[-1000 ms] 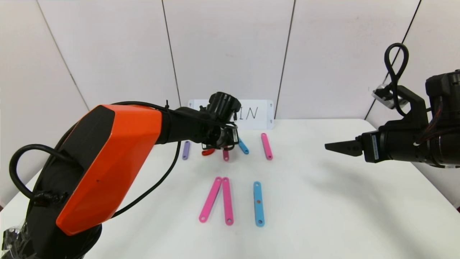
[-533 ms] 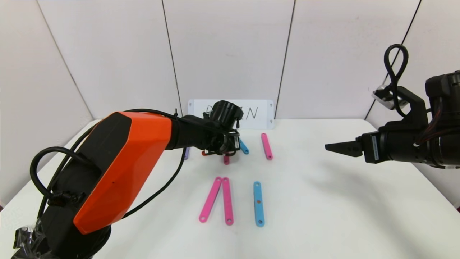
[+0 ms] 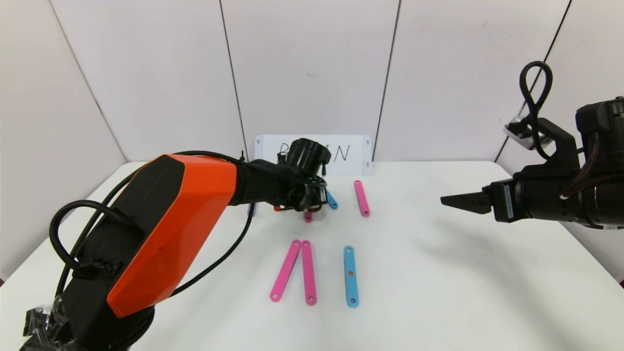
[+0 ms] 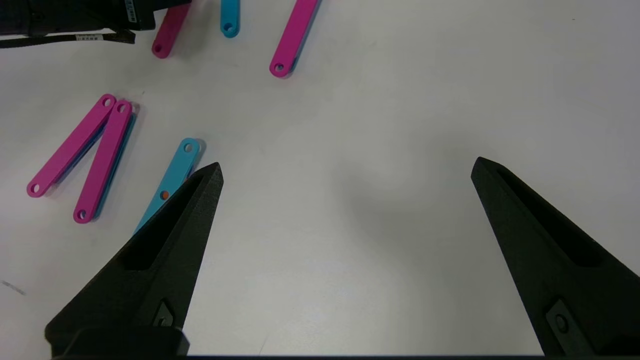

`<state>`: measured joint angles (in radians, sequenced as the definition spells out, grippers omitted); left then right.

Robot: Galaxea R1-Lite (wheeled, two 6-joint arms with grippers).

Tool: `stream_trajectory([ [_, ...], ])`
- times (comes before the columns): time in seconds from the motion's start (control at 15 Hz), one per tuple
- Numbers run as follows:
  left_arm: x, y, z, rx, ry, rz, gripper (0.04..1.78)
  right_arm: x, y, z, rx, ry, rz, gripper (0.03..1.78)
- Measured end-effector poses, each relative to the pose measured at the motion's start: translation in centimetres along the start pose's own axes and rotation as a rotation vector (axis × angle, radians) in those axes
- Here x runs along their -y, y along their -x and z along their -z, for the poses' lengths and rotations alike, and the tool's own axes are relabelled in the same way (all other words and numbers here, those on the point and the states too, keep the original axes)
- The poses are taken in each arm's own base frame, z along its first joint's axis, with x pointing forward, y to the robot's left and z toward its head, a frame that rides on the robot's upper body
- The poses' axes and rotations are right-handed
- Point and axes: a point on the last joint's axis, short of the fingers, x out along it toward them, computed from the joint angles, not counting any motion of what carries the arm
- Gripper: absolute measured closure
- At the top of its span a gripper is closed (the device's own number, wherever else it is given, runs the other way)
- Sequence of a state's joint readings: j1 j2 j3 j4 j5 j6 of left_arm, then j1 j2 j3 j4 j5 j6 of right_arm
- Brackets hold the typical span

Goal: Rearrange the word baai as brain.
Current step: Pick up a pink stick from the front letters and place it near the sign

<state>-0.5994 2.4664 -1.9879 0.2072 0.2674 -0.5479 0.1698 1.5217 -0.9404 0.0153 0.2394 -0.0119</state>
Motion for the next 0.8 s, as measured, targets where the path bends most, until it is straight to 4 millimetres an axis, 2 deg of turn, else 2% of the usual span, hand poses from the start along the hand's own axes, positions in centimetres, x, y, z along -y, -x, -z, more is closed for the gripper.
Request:
stream_trajectory([
  [0.33, 0.2, -0.1, 0.2, 0.0, -0.001, 0.006, 0.45, 0.0, 0.0, 0.0, 0.0, -0.001, 0.0, 0.07],
  [0.47, 0.3, 0.0, 0.1, 0.005, -0.001, 0.01, 0.24, 0.0, 0.0, 0.0, 0.0, 0.0, -0.001, 0.07],
  [0.6, 0.4, 0.3, -0.1, 0.011, 0.002, 0.016, 0.11, 0.0, 0.0, 0.0, 0.001, -0.001, -0.001, 0.07],
  [0.8, 0.5, 1.2, -0.8, 0.028, 0.008, 0.029, 0.08, 0.0, 0.0, 0.0, 0.001, -0.002, -0.001, 0.07],
])
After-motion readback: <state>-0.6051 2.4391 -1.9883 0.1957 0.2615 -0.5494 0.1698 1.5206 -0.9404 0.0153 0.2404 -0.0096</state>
